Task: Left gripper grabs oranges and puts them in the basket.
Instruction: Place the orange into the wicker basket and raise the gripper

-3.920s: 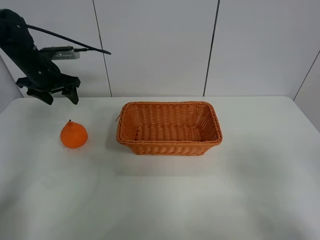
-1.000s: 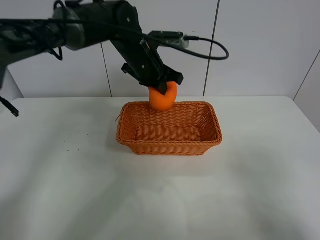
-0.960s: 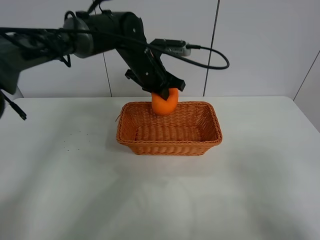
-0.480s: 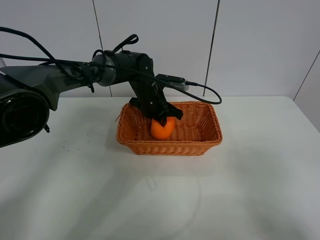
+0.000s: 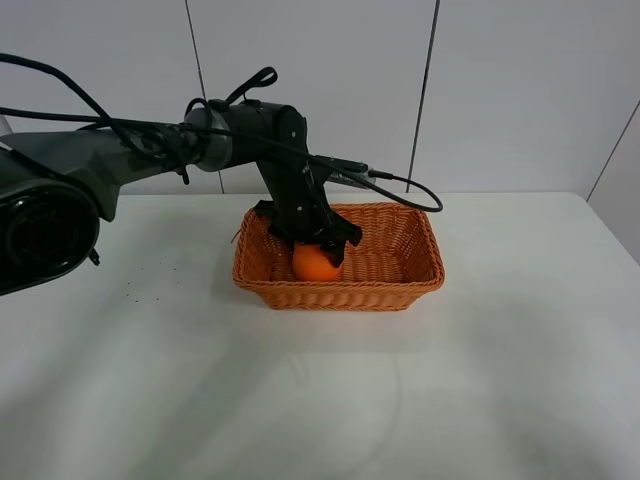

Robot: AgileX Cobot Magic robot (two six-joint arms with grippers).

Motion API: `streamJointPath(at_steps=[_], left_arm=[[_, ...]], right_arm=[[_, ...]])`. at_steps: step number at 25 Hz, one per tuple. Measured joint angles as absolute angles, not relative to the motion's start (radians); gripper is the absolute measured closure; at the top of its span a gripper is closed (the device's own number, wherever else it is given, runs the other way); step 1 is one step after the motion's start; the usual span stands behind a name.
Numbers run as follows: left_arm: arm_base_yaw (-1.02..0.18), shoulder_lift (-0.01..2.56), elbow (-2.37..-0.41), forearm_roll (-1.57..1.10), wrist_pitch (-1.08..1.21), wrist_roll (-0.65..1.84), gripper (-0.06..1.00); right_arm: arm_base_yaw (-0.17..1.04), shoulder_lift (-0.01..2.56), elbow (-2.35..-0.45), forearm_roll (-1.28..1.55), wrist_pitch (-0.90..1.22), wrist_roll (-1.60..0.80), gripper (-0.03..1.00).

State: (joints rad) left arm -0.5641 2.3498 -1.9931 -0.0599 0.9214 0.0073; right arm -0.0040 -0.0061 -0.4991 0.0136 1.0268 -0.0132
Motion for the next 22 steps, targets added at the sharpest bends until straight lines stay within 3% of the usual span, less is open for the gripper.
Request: streamJointPath(at_steps=[7,16,22], left_arm=[[-0.564,2.339,-2.199,-0.060,1.048,0.007,0.17],[-0.549,2.260,-2.214,-0.051,1.068,0.007,0.17],[-0.471,2.255,-2.214,0.008,1.082,0.008,0.17]], right_arm=[[-0.004,-0.006,-0.499,0.014,1.027,-0.013,0.27],[-0.004,-0.006,-0.499,0.014,1.027,-0.013,0.27],[-0.004,-0.006,-0.499,0.014,1.027,-0.013,0.27]])
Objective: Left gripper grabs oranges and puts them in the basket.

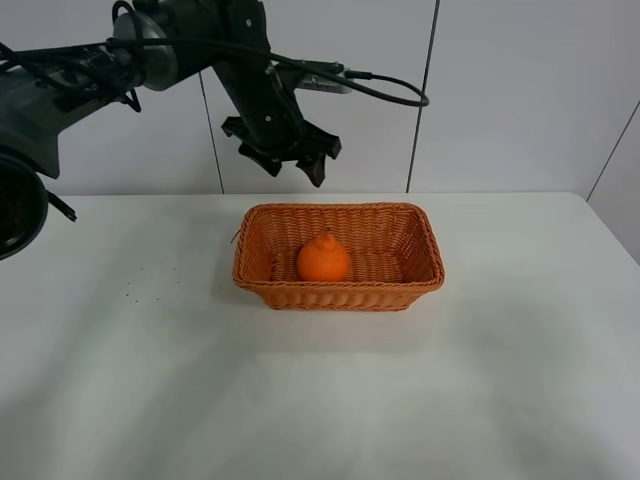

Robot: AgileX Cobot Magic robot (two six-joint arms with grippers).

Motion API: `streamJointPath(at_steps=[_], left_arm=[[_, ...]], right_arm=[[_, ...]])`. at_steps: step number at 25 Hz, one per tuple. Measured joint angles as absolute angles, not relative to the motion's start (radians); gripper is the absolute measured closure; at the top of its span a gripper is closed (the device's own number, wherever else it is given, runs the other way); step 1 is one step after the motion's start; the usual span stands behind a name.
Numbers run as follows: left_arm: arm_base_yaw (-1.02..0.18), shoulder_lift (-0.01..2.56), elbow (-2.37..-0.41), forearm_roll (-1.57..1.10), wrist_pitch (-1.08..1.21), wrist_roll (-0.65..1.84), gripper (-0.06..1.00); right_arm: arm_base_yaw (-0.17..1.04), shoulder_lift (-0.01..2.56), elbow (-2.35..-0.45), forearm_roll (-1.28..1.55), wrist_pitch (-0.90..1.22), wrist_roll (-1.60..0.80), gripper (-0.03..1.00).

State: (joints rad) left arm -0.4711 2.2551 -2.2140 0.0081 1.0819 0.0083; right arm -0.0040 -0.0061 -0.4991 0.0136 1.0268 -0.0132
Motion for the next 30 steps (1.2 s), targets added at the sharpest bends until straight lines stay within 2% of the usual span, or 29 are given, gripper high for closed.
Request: streamJointPath(at_steps=[10,16,25,30], left_arm=[[-0.174,2.255,-2.210,0.056,1.087,0.008,0.17],[-0.024,2.255,-2.141,0.057,1.078,0.008,0.17],[0.015,2.226,-2.119,0.020,1.083,0.008,0.17],[0.015,2.072,-2.020,0.000,1.157,0.008,0.17]], right_arm=[[-0.004,-0.006,-0.499,0.014,1.027,-0.013,0.27],[-0.004,-0.006,-0.499,0.014,1.027,-0.013,0.27],[-0.004,-0.006,-0.499,0.014,1.027,-0.013,0.27],[-0.004,-0.006,-0.499,0.014,1.027,-0.013,0.27]])
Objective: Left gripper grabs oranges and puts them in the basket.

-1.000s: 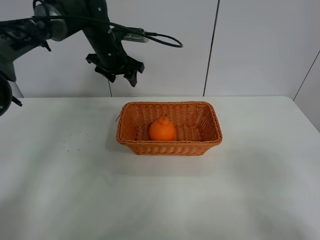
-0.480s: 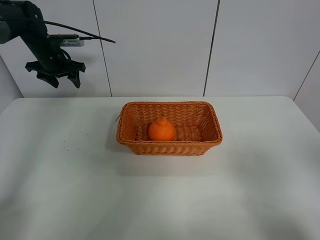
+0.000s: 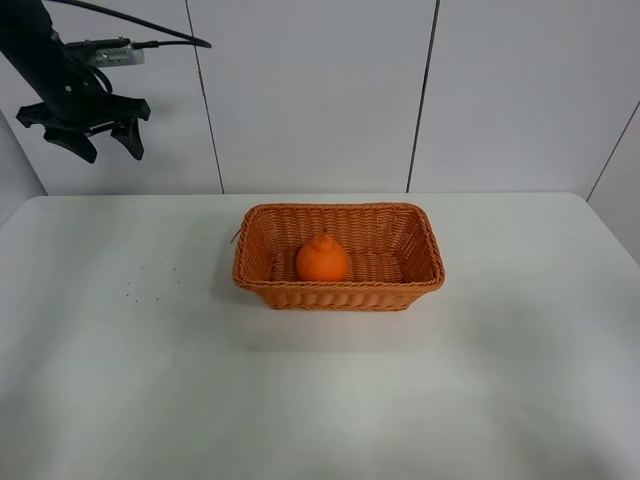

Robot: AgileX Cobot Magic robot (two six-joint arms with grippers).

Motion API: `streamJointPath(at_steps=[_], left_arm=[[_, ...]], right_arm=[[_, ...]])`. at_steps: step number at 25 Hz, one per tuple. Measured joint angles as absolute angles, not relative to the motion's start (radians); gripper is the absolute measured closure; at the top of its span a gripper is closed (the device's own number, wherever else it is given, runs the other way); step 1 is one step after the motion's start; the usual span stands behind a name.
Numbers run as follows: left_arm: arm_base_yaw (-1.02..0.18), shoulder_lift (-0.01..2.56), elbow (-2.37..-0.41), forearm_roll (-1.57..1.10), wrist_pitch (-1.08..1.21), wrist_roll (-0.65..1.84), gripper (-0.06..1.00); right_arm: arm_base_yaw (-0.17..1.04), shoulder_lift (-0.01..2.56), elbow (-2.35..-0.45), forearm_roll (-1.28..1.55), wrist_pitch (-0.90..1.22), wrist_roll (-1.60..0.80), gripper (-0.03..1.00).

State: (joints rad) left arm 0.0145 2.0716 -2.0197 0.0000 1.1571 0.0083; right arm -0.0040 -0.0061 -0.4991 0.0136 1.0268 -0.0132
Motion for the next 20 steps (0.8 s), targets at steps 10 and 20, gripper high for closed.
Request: streamJointPath(at_steps=[10,20], left_arm=[[0.015,1.714,-1.640,0.000,1.188,0.006,0.17],[0.015,1.229,-1.063,0.000,1.187,0.000,0.17]], right_arm=[[-0.004,-0.006,-0.499,0.014,1.027,-0.013,0.27],[-0.004,-0.006,-0.499,0.014,1.027,-0.013,0.27]])
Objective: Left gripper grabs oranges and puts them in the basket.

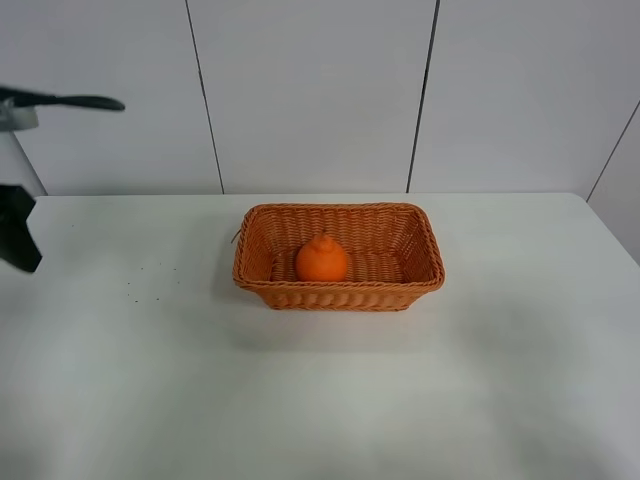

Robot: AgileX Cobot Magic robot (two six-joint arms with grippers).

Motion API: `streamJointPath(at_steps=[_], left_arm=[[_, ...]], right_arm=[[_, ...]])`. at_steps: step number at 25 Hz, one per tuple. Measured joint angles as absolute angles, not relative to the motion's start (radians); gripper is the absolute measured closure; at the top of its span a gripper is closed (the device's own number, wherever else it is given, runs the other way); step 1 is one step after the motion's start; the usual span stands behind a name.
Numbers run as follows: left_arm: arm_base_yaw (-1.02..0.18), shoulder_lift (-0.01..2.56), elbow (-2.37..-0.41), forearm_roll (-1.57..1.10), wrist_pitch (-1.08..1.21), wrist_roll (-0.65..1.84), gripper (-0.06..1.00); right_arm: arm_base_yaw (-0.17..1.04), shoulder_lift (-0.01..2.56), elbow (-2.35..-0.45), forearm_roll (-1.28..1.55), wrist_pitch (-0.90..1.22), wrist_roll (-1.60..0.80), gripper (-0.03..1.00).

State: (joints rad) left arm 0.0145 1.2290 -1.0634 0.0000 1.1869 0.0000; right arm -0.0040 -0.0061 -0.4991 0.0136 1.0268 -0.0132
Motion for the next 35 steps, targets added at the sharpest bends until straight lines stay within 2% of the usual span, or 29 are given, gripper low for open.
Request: streamJointPath(at_steps=[8,13,28,35], left_arm=[[0.015,0.824,-0.655,0.000,1.115,0.000,0.17],[0.015,0.582,-0.511,0.000,1.074,0.000,0.17],[0.015,0.067,-0.493,0.000,1.057,-0.007,0.17],[0.015,-0.006,-0.492,0.000,1.057,-0.009,0.17]], right_arm=[[-0.004,-0.006,-0.499,0.014,1.027,-0.013,0.27],[-0.004,-0.006,-0.499,0.014,1.027,-0.013,0.27],[-0.004,-0.006,-0.499,0.014,1.027,-0.013,0.27],[-0.004,-0.006,-0.499,0.014,1.027,-0.013,0.27]])
